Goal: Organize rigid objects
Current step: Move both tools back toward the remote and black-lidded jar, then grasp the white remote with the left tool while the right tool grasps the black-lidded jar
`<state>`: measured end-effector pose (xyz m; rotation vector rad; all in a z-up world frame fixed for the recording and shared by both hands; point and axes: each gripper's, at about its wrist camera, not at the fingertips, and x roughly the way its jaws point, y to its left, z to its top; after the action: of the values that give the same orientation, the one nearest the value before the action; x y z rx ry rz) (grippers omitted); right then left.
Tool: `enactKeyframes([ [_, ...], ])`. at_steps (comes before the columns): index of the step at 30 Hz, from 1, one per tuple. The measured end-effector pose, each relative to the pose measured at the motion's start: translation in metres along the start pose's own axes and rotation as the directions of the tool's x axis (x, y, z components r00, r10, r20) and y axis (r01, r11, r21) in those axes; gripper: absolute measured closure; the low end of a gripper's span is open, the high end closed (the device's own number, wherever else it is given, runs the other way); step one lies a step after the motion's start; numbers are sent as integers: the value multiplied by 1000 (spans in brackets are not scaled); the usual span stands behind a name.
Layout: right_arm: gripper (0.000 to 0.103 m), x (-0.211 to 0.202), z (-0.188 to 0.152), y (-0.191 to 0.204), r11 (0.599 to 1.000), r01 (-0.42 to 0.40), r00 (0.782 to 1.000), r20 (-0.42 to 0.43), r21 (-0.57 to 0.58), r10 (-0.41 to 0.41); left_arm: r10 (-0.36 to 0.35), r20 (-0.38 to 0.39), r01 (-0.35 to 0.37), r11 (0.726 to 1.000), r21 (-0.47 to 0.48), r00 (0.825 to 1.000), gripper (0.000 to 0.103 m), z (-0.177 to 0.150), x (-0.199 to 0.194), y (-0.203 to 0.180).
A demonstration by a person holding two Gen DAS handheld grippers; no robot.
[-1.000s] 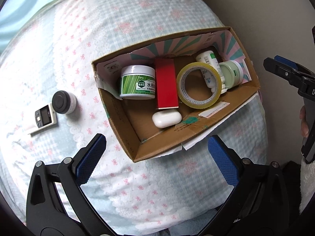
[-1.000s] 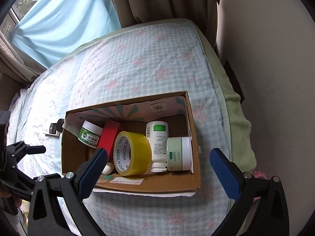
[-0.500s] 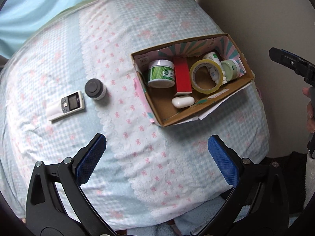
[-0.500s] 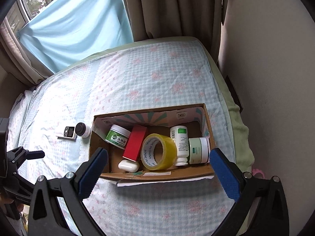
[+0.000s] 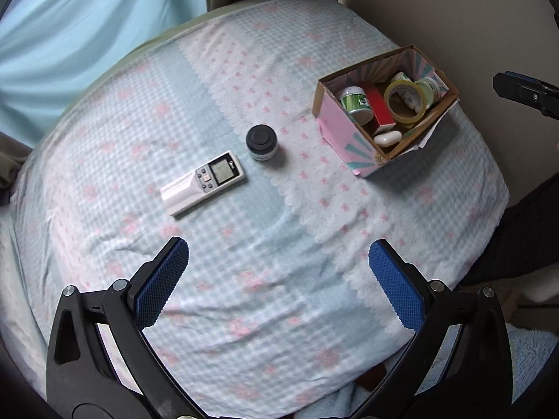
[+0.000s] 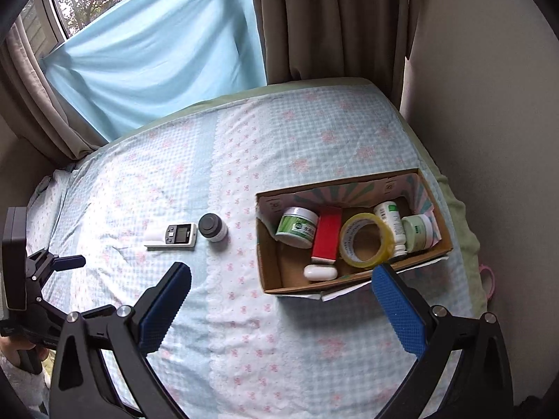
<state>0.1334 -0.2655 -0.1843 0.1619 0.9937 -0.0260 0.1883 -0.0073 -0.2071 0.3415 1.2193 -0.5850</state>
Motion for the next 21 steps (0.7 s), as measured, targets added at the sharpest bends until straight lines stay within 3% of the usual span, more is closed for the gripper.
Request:
enactKeyframes([
  [5,0,17,-13,53,1000,-8,1000,4,-12,8,-15,-3,15,989,149,1000,0,-9,9,50],
  [11,0,59,-26,94,997,-28,1000,10,-68,28,-28,-47,42,937,348,999,0,5,52,88],
  [15,0,103,-31,110,989,-41,998,31,-141,46,-49,-93,88,867,490,994,0,19,103,100],
  [20,1,177,-36,111,985,-60,994,85,-161,75,-42,-142,125,751,649,989,0,24,177,109],
  [21,7,193,-36,110,986,-60,993,90,-157,74,-37,-141,123,724,679,989,1,24,190,110],
])
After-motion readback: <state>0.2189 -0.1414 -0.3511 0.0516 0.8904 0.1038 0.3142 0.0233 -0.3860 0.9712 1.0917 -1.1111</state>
